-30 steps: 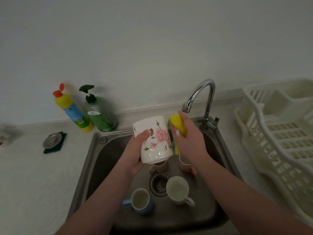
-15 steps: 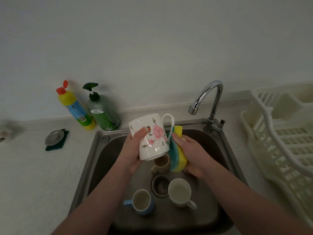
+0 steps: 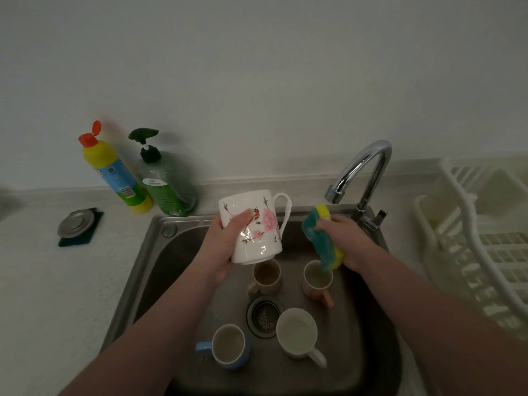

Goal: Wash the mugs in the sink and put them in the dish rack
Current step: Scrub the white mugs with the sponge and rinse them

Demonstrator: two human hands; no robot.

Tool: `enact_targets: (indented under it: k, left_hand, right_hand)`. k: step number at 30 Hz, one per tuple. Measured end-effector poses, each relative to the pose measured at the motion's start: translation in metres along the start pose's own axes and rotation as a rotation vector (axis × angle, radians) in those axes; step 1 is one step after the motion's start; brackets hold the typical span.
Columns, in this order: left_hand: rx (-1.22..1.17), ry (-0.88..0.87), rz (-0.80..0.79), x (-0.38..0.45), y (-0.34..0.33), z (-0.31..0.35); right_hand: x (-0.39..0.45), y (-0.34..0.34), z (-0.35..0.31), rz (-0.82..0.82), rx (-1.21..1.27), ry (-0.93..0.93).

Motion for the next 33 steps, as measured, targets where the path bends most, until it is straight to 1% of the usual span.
enact_targets:
  k: [4,8,11,12,14,16,17,18,19,21,23,25,26,29,33]
  left_hand:
    - [0.074,0.018,0.018,0.011,0.005,0.0]
    - [0.128,0.015,0.023,0.022,0.01,0.003]
    - [0.133,0.008,0.027,0.03,0.014,0.005]
    - [0.132,0.006,0.032,0.033,0.016,0.004]
    - [0.133,0.011,0.039,0.038,0.019,0.002]
    - [0.141,0.019,0.034,0.042,0.021,-0.001]
    - [0.146,0.022,0.026,0.044,0.022,-0.002]
    - [0.151,0.026,0.019,0.046,0.022,-0.004]
    - [0.158,0.03,0.014,0.047,0.022,-0.005]
    - [0.172,0.038,-0.001,0.05,0.023,-0.008]
    - [0.172,0.043,-0.003,0.051,0.025,-0.011]
    - [0.16,0.053,0.007,0.052,0.029,-0.012]
    - [0.16,0.054,0.005,0.052,0.03,-0.013]
    - [0.173,0.057,0.007,0.053,0.033,-0.012]
    - [0.197,0.063,0.017,0.053,0.036,-0.011]
  right_hand:
    - [0.023,0.007,-0.014,0.077,-0.301,0.066]
    - [0.049,0.008,-0.026,0.148,-0.755,0.157]
    - [0.067,0.016,-0.031,0.269,-1.006,0.184]
    - [0.069,0.018,-0.033,0.305,-1.044,0.216]
    - [0.071,0.018,-0.041,0.332,-1.003,0.387]
    - [0.073,0.02,-0.046,0.327,-0.795,0.491]
    - [0.078,0.022,-0.046,0.321,-0.669,0.477]
    - [0.085,0.024,-0.044,0.309,-0.608,0.449]
    - [0.093,0.023,-0.04,0.292,-0.618,0.425]
    - [0.11,0.019,-0.031,0.252,-0.815,0.383]
    - [0.125,0.015,-0.023,0.218,-1.069,0.339]
    - [0.132,0.011,-0.023,0.232,-1.31,0.287]
    - [0.133,0.009,-0.026,0.242,-1.372,0.255]
    - [0.138,0.01,-0.025,0.234,-1.342,0.175]
    - [0.142,0.012,-0.008,0.173,-1.269,0.177]
Point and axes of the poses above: each hand's wrist, its own x-axis towards the middle knuckle, its own y-axis out of the back of the hand, z = x × y, the point moved 7 cm from there along x, towards the middle knuckle, and after that the axes turned 15 degrees about -z, right-handed, at the moved point
